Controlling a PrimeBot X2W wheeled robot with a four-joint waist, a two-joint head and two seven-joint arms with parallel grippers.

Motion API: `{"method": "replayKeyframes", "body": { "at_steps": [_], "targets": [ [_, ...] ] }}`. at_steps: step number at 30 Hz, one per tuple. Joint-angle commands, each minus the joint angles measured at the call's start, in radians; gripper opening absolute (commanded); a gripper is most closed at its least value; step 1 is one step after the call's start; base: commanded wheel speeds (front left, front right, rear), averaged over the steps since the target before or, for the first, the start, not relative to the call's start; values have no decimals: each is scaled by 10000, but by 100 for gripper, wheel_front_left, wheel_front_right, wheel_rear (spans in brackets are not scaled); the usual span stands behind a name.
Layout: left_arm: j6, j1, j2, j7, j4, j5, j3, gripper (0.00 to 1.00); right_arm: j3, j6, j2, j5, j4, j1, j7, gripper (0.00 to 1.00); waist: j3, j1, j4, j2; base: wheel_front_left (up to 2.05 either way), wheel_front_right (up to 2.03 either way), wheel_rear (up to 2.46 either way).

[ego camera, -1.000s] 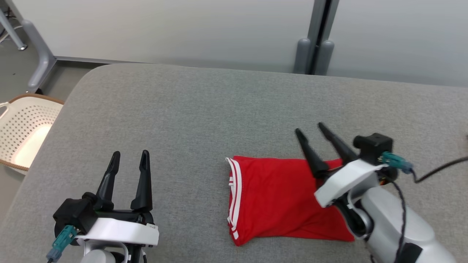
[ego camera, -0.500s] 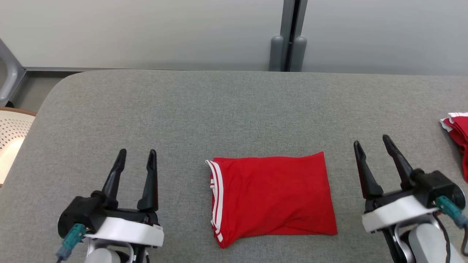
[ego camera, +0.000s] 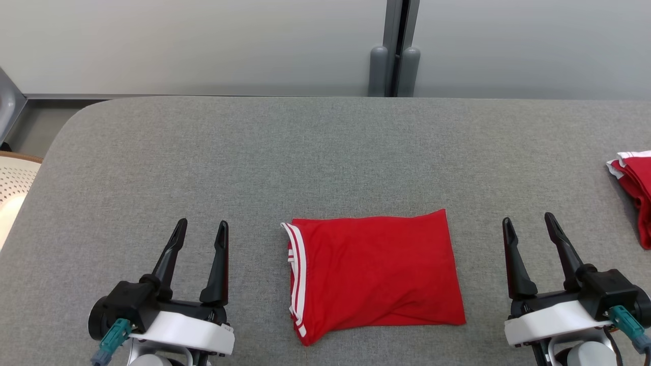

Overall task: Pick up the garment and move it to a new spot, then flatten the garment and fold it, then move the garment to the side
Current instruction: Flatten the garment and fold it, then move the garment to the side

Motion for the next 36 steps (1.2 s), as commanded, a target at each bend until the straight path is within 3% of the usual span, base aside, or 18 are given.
{"method": "replayKeyframes", "body": {
  "at_steps": [1, 10, 18, 31, 32, 33, 34, 36],
  "targets": [
    [30, 80, 37, -14, 10, -9, 3, 100, -49, 0, 17, -92, -82, 112, -50, 100, -6, 0, -4, 0, 0, 0, 0],
    [23, 0, 37, -14, 68, -111, -62, 100, 258, 0, 185, 191, 193, 170, -52, 100, 28, 0, 68, 0, 0, 0, 0],
    [-27, -142, 37, -14, 187, -166, -156, 100, 1191, 0, 239, 1268, 2275, -288, 321, 100, 334, 0, 303, 0, 0, 0, 0],
    [-151, -468, 37, -12, 219, -369, 19, 100, 2005, 0, 290, 2588, 4024, -1224, 486, 97, 691, 0, 458, 0, 0, 0, 0],
    [-189, -506, 37, -14, 189, -407, 11, 100, 2089, 0, 297, 2667, 4173, -1279, 496, 45, 718, 0, 460, 0, 0, 0, 0],
    [-223, -539, 37, -14, 165, -408, 0, 100, 2199, 0, 297, 2716, 4305, -1326, 493, 36, 744, 0, 458, 0, 0, 0, 0],
    [-229, -560, 35, -12, 151, -401, -9, 100, 2338, 0, 292, 2753, 4412, -1374, 474, 0, 765, 0, 447, 0, 0, 0, 0],
    [-239, -551, 38, -14, 131, -370, 20, 100, 2677, 0, 166, 2671, 4582, -1504, 412, 0, 780, 0, 395, 0, 0, 0, 0]
  ]
}}
